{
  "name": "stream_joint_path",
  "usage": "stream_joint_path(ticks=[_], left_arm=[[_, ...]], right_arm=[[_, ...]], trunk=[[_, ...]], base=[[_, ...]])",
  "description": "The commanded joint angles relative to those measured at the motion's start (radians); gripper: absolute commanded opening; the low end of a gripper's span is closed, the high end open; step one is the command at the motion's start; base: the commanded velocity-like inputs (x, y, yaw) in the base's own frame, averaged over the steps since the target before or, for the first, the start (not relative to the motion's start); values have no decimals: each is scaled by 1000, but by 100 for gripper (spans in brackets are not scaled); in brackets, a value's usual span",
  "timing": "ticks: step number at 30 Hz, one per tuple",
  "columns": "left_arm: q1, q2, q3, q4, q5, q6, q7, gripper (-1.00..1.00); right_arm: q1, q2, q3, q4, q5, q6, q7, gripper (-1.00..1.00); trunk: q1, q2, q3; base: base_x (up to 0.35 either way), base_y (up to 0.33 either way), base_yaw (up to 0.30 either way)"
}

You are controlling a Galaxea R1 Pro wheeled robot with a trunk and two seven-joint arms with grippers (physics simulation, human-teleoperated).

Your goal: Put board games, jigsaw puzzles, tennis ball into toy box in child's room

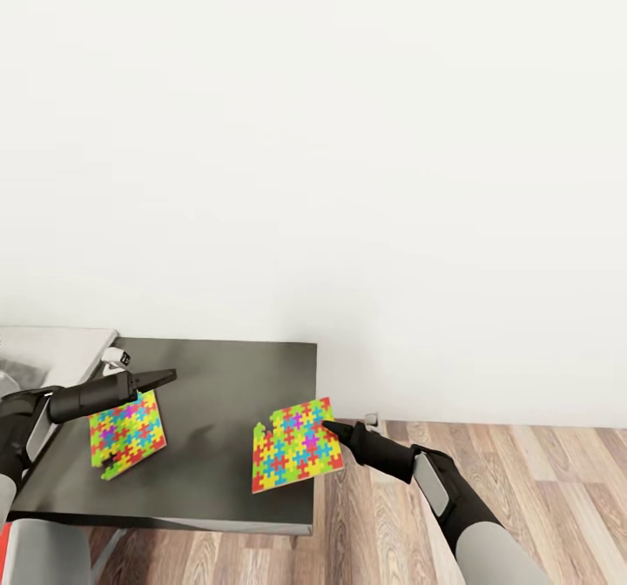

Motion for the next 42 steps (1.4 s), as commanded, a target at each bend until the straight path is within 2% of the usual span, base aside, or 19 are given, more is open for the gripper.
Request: stream_joint_path(ticks=[1, 6, 17, 22, 30, 42], left_arm=[[-1, 0, 0, 0, 0, 11, -4, 100], [-1, 0, 0, 0, 0, 11, -4, 100], [-2, 0, 0, 0, 0, 12, -4, 100], [-2, -1, -2, 0, 0, 12, -4, 100], [-2, -1, -25, 0, 0, 12, -4, 100], [-2, -3, -30, 0, 0, 12, -4, 100]], right_arm=[[0, 0, -5, 0, 0, 5, 6, -100], [1, -2, -4, 0, 1, -1, 26, -100], [2, -5, -1, -1, 2, -65, 109, -100], [2, -5, -1, -1, 2, -67, 115, -100], [2, -5, -1, -1, 2, -68, 118, -100], [2, -6, -1, -1, 2, -68, 117, -100]], trunk=[[1, -2, 0], [1, -2, 7], [1, -2, 23], [1, -2, 30], [1, -2, 41], [1, -2, 42]], base=[[0, 0, 52], [0, 0, 67], [0, 0, 142], [0, 0, 171], [0, 0, 155], [0, 0, 19]])
